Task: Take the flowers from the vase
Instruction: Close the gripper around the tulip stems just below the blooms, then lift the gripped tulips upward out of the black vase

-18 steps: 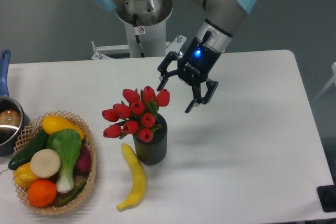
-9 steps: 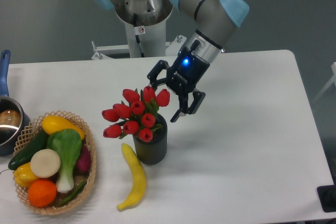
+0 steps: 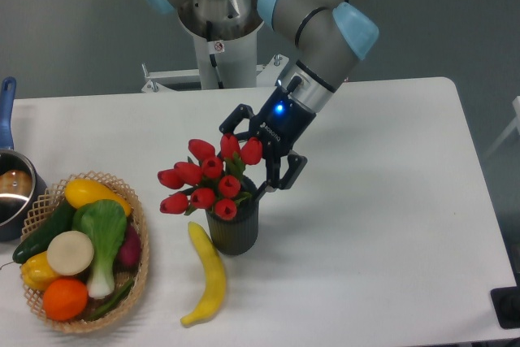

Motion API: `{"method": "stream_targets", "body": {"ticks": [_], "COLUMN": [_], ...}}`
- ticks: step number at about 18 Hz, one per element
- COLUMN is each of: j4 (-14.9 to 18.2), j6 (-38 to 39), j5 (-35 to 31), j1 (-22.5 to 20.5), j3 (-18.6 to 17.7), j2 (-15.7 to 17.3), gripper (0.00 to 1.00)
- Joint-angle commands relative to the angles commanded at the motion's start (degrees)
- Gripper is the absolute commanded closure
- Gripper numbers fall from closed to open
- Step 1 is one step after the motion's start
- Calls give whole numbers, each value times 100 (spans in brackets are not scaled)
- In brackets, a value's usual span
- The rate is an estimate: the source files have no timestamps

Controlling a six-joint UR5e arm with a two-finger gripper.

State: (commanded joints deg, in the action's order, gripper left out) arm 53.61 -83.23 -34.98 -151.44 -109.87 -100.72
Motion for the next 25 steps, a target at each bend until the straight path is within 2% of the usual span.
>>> {"method": "stream_targets", "body": {"ticks": [7,8,10,14,16,25], "j4": [0,9,9,17,17,17], "j6": [35,61,62,70,140,755], "j5": [114,132,141,150,150,492], "j1": [18,18,18,-9,-35,-149], "j3": [18,18,18,44,44,62], "j2": [-36,-27,-27,-18,-18,184], "gripper": [0,8,30,45,56,57]}}
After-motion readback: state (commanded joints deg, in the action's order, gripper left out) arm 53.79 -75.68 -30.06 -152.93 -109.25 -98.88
